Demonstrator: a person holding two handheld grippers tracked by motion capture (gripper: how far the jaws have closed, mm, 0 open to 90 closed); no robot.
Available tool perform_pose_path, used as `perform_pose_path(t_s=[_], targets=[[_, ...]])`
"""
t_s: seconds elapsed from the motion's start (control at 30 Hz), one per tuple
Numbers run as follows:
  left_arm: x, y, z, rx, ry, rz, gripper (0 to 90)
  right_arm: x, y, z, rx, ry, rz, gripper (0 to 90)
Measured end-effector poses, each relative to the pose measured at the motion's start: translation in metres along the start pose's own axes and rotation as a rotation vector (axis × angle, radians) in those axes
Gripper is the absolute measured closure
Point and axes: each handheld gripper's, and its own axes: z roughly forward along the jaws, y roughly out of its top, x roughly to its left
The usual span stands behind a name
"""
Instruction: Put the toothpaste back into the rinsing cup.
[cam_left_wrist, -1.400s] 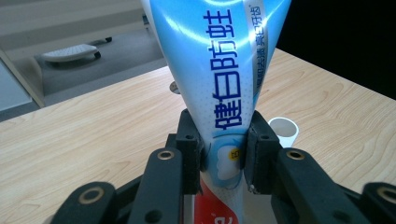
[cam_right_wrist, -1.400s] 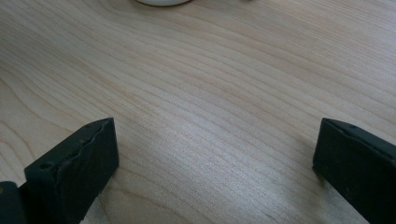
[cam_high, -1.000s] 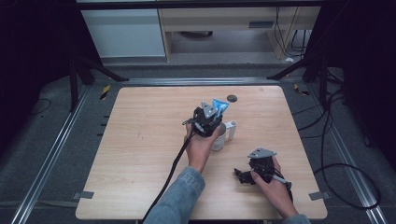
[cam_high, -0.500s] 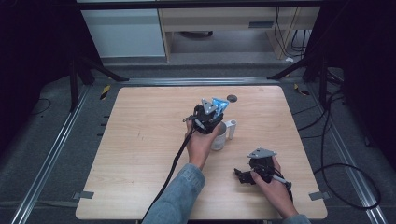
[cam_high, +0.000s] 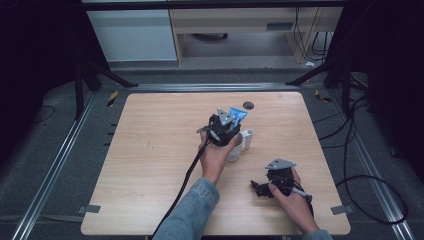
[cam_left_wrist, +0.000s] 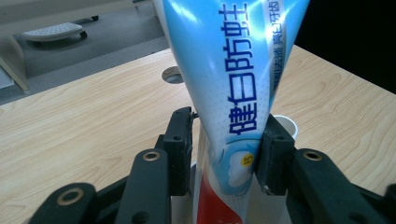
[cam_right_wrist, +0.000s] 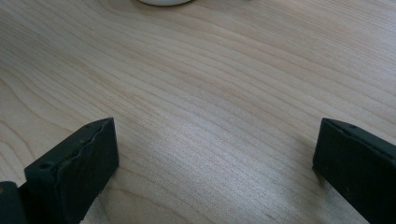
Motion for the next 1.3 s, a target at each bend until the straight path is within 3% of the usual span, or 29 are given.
perform_pose_path(t_s=[0.3,0.73,1.0,1.3], targets=[[-0.0009,-0.0008,0.0015,-0.002,0.002,0.007,56.8,0.0000,0.0000,0.0000,0.000,0.000,0.000,0.4],[-0.0017,-0.0021,0.0010,0.000,-0.010,0.007,38.4,-0.0001,-0.0001,0.0001,-0.001,0.000,-0.003,0.5],[-0.0059,-0.0020,-0.0006,0.014,-0.024,0.045,29.0,-0.0001,-0.0001,0.0001,-0.001,0.000,-0.003,0.5],[-0.0080,-0.0021,-0.0012,0.011,-0.042,0.050,27.4,-0.0002,-0.0001,0.0001,-0.001,-0.001,-0.003,0.4]])
